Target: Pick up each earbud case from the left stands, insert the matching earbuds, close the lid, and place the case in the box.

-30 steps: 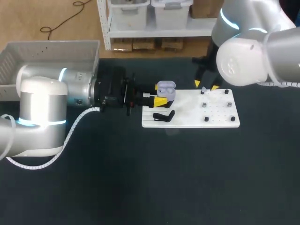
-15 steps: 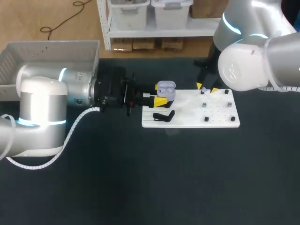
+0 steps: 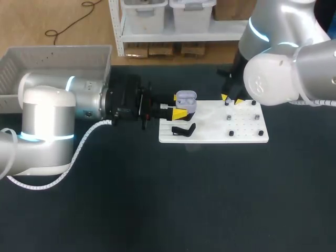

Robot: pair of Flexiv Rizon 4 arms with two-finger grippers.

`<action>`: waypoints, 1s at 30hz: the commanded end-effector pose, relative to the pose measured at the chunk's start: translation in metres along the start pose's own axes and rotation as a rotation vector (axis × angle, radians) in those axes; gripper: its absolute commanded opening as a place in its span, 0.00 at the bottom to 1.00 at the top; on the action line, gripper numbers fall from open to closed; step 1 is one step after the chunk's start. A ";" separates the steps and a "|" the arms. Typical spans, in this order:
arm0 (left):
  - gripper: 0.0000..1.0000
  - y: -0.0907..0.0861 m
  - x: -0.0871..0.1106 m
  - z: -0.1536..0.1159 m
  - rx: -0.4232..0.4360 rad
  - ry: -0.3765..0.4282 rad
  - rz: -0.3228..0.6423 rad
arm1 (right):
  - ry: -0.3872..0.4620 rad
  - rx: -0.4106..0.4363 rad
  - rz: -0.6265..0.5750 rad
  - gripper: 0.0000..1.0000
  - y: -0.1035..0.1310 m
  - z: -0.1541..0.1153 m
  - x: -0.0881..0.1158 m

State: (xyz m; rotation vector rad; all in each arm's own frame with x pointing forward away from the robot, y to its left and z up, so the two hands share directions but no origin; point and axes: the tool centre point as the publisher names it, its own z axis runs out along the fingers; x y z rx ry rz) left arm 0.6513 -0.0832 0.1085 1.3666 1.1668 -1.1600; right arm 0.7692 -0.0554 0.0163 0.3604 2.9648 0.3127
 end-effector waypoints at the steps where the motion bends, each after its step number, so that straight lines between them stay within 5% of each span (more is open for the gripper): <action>1: 0.00 -0.001 0.000 0.000 -0.004 0.000 0.001 | 0.005 0.001 -0.002 0.33 0.001 0.003 -0.001; 14: 0.00 -0.001 0.000 0.000 -0.004 0.000 0.001 | 0.018 0.011 -0.002 0.15 -0.001 0.008 -0.001; 16: 0.00 -0.001 0.000 0.000 -0.004 0.000 0.001 | 0.018 0.014 -0.002 0.00 -0.001 0.008 -0.001; 30: 0.00 -0.001 0.000 0.000 -0.004 0.000 0.001 | 0.017 0.009 0.005 0.00 -0.005 -0.018 0.014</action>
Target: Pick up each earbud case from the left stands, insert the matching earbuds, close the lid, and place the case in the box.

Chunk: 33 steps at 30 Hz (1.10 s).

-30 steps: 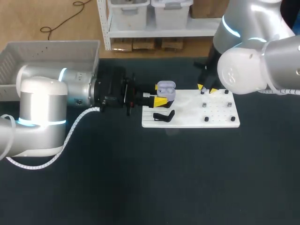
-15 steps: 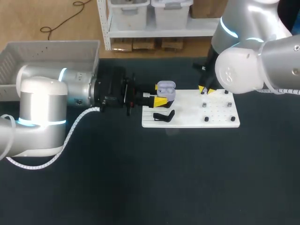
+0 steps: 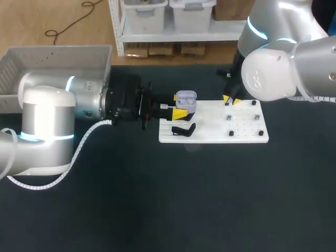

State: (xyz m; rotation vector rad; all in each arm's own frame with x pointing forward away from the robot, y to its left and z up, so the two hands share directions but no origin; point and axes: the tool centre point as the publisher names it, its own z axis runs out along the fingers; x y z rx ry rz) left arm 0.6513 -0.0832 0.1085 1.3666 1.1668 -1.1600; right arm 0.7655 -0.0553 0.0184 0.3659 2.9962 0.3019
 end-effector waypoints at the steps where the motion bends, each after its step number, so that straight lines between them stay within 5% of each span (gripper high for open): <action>1: 0.00 -0.001 0.000 0.000 -0.004 0.000 0.001 | -0.016 -0.004 0.003 0.00 -0.006 -0.019 0.013; 11: 0.00 -0.001 0.000 0.000 -0.004 0.000 0.001 | -0.030 -0.015 0.022 0.00 -0.004 -0.069 0.036; 20: 0.00 -0.001 0.000 0.000 -0.004 0.000 0.001 | 0.097 -0.063 -0.012 0.00 0.009 -0.131 0.060; 33: 0.00 -0.001 0.000 0.000 -0.004 0.000 0.001 | 0.086 -0.011 -0.213 0.00 0.081 -0.187 0.112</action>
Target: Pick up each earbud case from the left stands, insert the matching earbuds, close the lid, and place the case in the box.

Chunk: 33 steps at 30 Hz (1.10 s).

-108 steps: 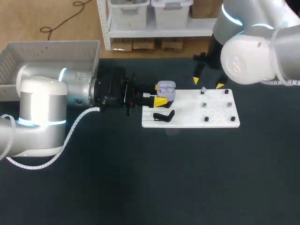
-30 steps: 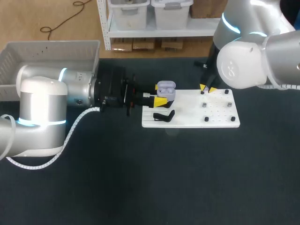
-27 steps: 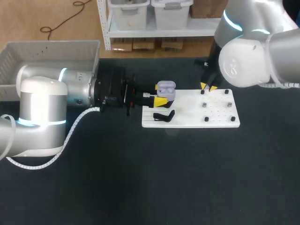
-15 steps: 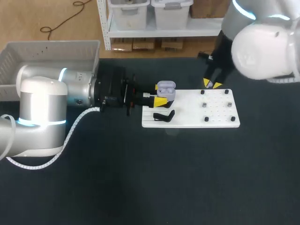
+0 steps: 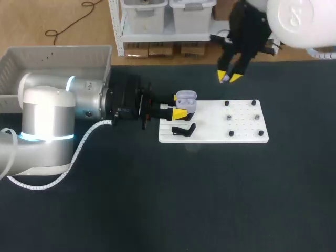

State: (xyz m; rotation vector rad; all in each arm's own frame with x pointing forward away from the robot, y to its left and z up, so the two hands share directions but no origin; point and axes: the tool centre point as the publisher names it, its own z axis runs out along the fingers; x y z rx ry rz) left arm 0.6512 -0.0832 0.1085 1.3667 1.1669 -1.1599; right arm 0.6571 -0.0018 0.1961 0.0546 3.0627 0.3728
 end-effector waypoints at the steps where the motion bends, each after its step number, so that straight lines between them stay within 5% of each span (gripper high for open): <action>1: 0.00 -0.001 0.000 0.001 -0.004 0.000 0.001 | 0.027 0.039 -0.027 0.00 0.025 -0.009 0.008; 13: 0.00 -0.001 0.000 0.001 -0.004 0.000 0.001 | 0.160 0.039 -0.119 0.00 0.059 0.006 0.022; 33: 0.00 -0.001 0.000 0.001 -0.004 0.000 0.001 | 0.178 0.048 -0.180 0.00 0.066 0.009 0.020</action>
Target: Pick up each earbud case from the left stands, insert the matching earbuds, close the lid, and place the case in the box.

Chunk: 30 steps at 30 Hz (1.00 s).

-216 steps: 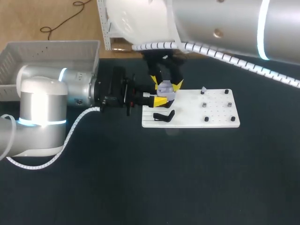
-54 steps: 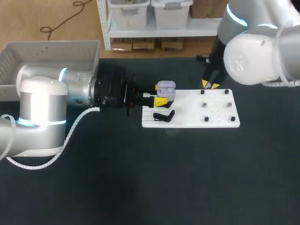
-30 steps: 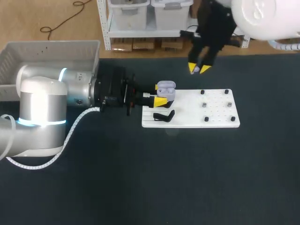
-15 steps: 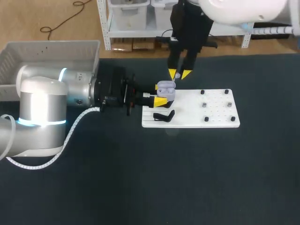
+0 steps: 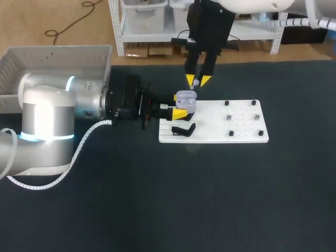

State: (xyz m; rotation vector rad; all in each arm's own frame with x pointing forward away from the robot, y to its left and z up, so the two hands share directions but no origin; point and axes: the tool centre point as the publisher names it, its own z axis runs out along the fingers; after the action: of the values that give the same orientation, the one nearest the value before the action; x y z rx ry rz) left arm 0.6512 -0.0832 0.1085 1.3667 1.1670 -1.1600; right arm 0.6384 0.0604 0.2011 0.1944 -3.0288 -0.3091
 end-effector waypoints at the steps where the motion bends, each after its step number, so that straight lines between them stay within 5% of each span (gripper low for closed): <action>1: 0.00 -0.001 0.000 0.001 -0.004 0.000 0.001 | 0.019 0.023 -0.050 0.00 0.008 0.000 -0.002; 19: 0.00 -0.001 0.000 0.001 -0.004 0.000 0.001 | 0.129 0.030 -0.236 0.00 0.014 0.025 0.000; 30: 0.00 -0.001 0.000 0.001 -0.004 0.000 0.001 | 0.038 0.145 -0.193 0.00 0.022 0.037 0.005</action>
State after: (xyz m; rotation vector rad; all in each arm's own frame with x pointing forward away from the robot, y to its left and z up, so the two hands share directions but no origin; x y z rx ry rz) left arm 0.6512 -0.0832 0.1085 1.3667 1.1669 -1.1600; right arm 0.6390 0.0823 0.1738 0.5059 -2.9471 -0.1586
